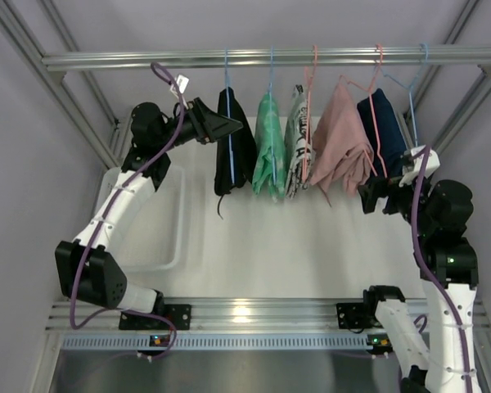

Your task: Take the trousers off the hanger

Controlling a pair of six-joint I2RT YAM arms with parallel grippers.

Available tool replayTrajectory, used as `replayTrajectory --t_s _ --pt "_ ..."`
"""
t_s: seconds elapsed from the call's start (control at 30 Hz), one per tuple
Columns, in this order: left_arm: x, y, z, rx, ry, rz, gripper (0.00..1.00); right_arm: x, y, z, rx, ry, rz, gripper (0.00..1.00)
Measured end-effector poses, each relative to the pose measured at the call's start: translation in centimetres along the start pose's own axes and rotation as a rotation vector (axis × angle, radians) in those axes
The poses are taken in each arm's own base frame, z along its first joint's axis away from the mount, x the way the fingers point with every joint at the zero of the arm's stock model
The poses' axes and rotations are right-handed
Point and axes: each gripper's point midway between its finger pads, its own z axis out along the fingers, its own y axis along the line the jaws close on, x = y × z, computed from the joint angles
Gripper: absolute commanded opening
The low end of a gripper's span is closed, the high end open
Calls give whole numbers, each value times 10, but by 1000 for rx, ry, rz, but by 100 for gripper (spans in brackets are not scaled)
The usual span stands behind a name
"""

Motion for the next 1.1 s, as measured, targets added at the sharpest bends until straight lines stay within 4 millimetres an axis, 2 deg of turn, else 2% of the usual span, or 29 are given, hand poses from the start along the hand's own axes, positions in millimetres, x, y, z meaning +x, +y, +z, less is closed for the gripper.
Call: replayTrajectory --t_s 0.1,0.2,0.23,0.3,0.33,0.4,0.43,0.47,0.53,0.7,0.8,0.93,1.1 --pt "-1 7 6 4 -5 -27 56 -6 2 0 -12 -9 5 99" --pt "-5 3 8 27 -13 -38 50 -11 4 0 -22 -14 11 99" --pt "-6 -1 8 39 -13 -43 41 -12 4 1 -26 -15 12 99" --pt "-10 -10 8 70 -15 -46 28 -11 6 2 -36 -10 15 99" --pt "-11 -15 7 89 -15 -46 24 -11 6 3 -40 -8 16 100" --pt "-13 -22 6 114 -11 -57 21 -10 7 4 -48 -3 22 100" --pt "-12 -24 6 123 -5 -72 17 -10 8 5 -53 -2 25 99" --pt "-12 -25 6 133 -1 -89 8 -9 9 5 -59 0 28 99" --pt "-10 -28 6 135 13 -148 0 -9 11 6 -71 3 36 99" --pt "-15 -27 5 125 9 -191 0 -19 21 5 -119 -20 68 100" --pt "-24 -40 4 141 10 -162 0 -30 30 1 -162 -52 97 100" --pt "-41 -69 -3 170 -7 -109 0 -48 38 -5 -204 -91 118 100" --pt "-36 -86 -17 150 8 -91 0 -70 44 -4 -245 -132 127 100"
